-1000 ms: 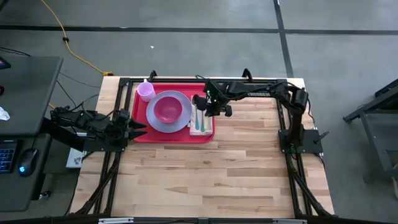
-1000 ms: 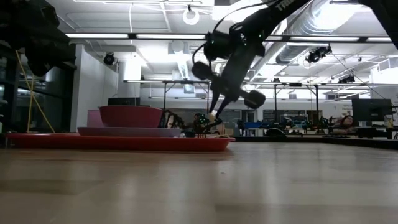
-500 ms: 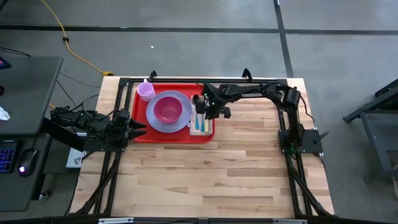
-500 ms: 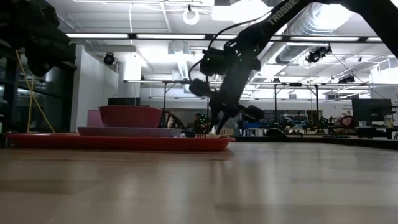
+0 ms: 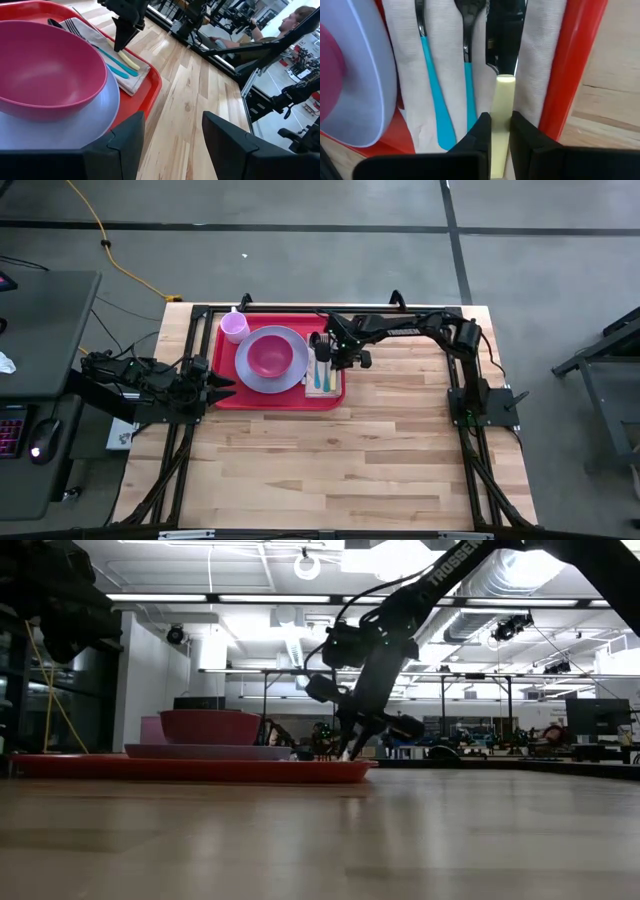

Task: Set up tray
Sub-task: Put the yellow knife to the right of the blue fork on the brown napkin

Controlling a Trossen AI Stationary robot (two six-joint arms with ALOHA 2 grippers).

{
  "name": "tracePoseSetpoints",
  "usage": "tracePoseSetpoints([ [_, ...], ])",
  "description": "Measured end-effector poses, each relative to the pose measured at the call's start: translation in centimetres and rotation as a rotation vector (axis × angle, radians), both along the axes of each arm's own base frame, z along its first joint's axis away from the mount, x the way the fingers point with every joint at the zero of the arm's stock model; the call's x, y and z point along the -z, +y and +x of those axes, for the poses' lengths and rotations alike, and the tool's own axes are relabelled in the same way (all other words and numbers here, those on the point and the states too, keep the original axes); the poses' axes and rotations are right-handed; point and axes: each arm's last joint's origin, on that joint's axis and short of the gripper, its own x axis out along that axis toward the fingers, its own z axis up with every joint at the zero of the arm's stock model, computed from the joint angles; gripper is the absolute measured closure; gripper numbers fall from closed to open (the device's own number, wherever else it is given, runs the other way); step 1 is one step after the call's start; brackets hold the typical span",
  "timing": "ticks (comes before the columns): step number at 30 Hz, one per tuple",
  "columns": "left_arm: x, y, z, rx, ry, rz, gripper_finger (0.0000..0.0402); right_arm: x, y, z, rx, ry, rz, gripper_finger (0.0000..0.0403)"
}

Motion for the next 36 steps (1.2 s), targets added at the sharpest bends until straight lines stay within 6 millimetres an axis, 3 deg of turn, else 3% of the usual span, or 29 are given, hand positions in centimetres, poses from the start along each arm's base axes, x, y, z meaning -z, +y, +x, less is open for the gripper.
tracePoseSetpoints([
  [36, 0.00, 0.00, 0.00, 0.000, 0.001, 0.000, 0.0174, 0.00, -0.48, -0.11, -0.023, -0.006, -0.047, 0.0337],
])
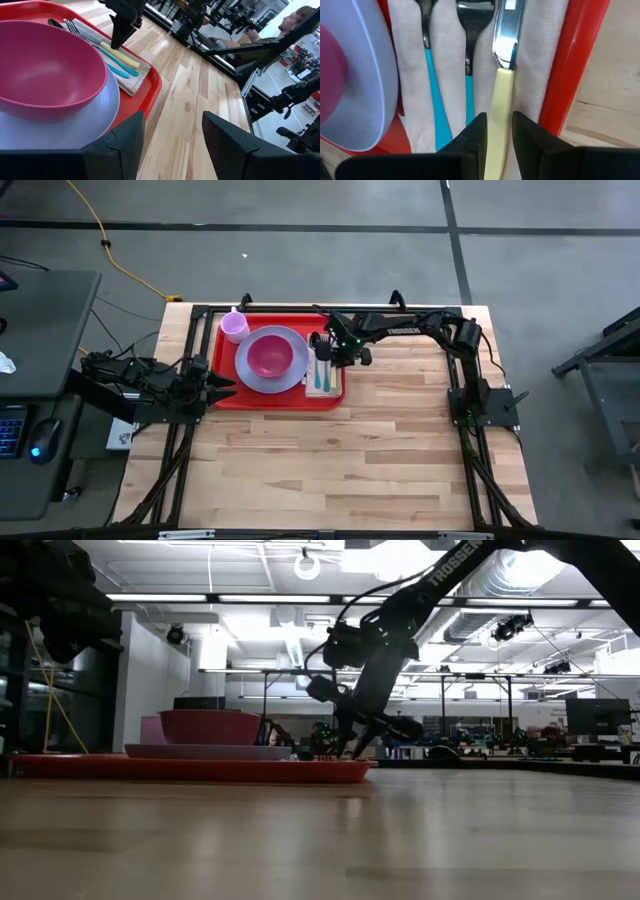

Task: Set up tray
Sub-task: Put the yellow knife to the right of the blue fork on the brown napkin, then return to Home Position

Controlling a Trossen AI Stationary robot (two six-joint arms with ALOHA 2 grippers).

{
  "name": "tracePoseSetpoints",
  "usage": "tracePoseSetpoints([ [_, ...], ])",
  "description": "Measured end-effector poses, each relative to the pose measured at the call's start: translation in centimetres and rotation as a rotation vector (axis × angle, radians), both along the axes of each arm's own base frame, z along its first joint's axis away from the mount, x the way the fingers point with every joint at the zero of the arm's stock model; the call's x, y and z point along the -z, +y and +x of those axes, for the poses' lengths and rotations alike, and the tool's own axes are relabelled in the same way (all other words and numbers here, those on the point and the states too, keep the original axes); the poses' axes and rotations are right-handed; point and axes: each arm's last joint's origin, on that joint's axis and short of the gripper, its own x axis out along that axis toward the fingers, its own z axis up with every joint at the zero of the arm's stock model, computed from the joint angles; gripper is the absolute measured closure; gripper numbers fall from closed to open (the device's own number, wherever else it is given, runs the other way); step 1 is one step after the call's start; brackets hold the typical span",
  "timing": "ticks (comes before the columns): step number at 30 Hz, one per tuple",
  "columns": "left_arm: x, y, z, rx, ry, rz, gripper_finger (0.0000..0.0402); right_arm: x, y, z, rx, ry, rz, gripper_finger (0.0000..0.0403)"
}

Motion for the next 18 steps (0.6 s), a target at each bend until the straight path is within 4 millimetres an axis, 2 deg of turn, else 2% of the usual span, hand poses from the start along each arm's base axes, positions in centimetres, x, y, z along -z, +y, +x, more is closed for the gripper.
tracePoseSetpoints([
  [10, 0.00, 0.00, 0.00, 0.000, 0.000, 0.000, 0.0174, -0.07, -0.25, -0.14, -0.005, -0.018, 0.044, 0.0337],
  [18, 0.00, 0.00, 0.00, 0.000, 0.000, 0.000, 0.0174, -0.53, -0.38, -0.25, -0.013, -0.046, 0.073, 0.0357],
])
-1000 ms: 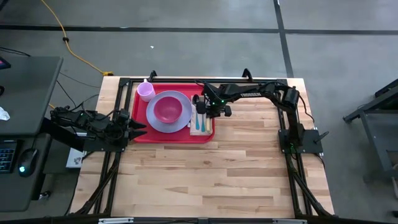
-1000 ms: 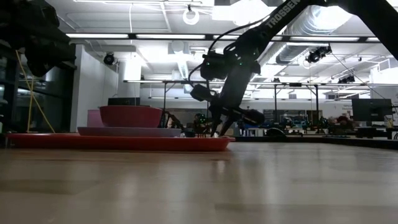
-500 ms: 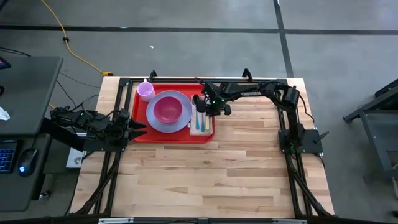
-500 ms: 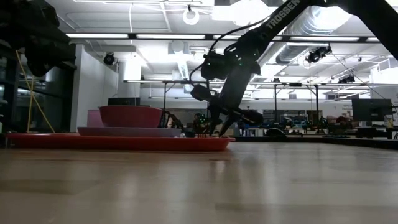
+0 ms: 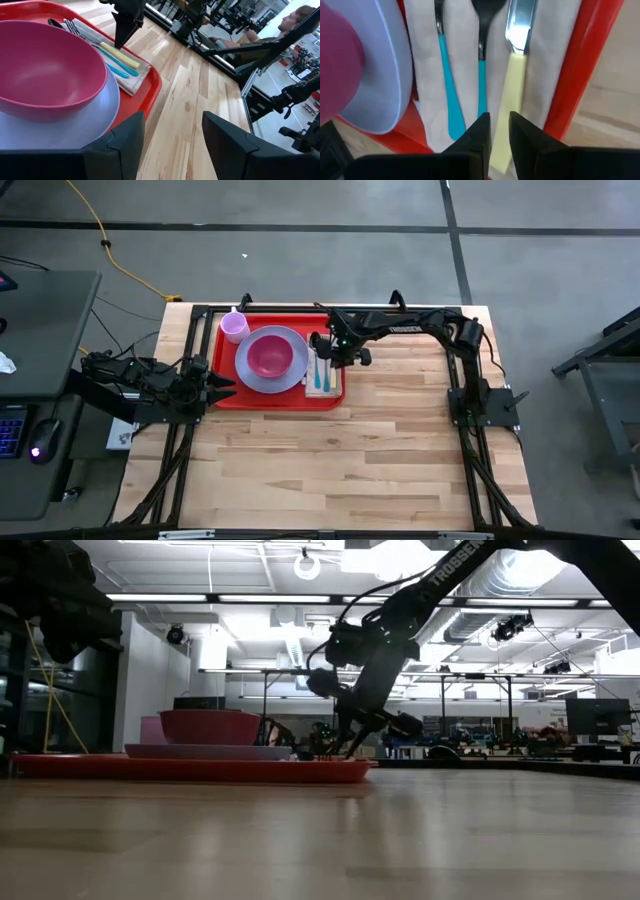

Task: Set up tray
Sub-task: Return to Home Position

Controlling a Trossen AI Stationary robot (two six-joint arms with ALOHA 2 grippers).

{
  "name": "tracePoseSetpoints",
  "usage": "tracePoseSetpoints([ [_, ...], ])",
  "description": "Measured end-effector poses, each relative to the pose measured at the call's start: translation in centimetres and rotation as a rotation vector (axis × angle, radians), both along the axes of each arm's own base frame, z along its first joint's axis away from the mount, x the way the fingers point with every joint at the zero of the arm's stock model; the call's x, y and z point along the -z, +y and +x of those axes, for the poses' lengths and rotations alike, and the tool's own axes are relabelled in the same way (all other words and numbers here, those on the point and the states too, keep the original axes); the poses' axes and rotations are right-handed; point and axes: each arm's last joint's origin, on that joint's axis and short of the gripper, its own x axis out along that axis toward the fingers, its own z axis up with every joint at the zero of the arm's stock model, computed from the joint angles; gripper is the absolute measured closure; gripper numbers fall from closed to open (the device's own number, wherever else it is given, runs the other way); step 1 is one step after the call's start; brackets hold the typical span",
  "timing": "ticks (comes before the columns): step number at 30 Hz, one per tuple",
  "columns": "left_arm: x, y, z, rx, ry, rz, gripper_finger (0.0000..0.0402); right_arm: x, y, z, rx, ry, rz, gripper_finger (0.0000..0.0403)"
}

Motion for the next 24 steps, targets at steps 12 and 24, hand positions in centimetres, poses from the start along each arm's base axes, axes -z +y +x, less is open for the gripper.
tracePoseSetpoints([
  [12, -0.6, 0.0, -0.2, 0.017, -0.020, -0.012, 0.0174, -4.7, 0.6, -1.3, -0.044, -0.068, -0.113, 0.0389],
  [24, -2.6, 0.3, -1.0, 0.017, -0.084, -0.033, 0.0174, -12.0, 2.2, -4.3, -0.176, -0.181, -0.388, 0.0401],
])
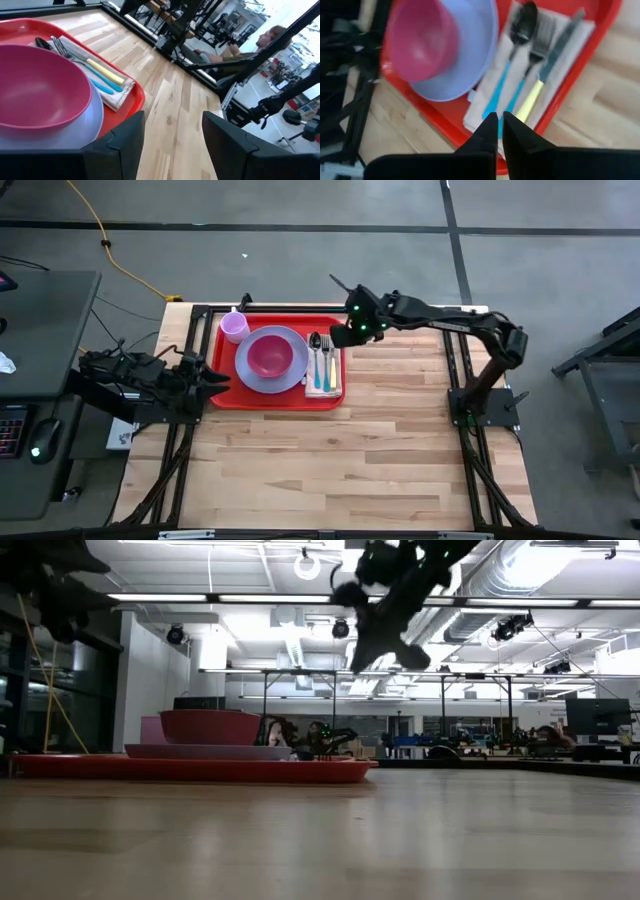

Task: Set up tray
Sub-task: Return to Home Position

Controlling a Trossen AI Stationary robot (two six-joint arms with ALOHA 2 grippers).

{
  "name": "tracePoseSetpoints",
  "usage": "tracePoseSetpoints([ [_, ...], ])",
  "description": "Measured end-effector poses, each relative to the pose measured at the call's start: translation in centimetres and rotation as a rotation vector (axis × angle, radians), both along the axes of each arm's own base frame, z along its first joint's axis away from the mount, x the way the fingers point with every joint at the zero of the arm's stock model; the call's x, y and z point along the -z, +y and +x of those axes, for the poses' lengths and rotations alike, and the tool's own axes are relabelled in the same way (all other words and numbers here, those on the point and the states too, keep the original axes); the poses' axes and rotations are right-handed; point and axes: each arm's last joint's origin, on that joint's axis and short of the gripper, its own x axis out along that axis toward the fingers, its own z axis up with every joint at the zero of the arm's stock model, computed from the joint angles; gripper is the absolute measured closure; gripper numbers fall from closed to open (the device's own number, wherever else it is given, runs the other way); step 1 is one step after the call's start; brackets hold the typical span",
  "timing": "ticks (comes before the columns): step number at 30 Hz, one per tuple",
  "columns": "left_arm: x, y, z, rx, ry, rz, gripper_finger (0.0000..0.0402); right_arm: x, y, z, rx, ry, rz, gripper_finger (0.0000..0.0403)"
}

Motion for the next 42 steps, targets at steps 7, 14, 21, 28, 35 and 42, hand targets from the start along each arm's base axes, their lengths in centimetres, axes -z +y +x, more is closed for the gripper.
tracePoseSetpoints([
  [7, -0.3, 0.1, -0.2, -0.002, -0.008, -0.014, 0.0174, -5.2, 2.2, -2.6, -0.076, -0.091, -0.280, 0.0398],
  [14, -0.3, 0.1, -0.2, -0.005, -0.012, -0.029, 0.0174, -10.1, 5.4, -6.2, -0.040, -0.142, -0.579, 0.0395],
  [21, -0.8, 0.0, -0.1, -0.006, -0.055, -0.052, 0.0174, -13.0, 7.7, -10.1, -0.107, -0.187, -0.699, 0.0402],
  [28, -1.7, -0.2, 0.0, 0.061, -0.149, -0.008, 0.0174, -13.3, 8.7, -12.6, -0.121, -0.150, -0.644, 0.0398],
  [35, -2.2, -0.5, 0.0, 0.199, -0.198, 0.098, 0.0174, -13.1, 9.5, -13.8, -0.163, -0.076, -0.679, 0.0396],
  [42, -2.2, -0.5, 0.0, 0.200, -0.195, 0.158, 0.0174, -11.7, 10.1, -14.6, -0.159, -0.148, -0.710, 0.0395],
])
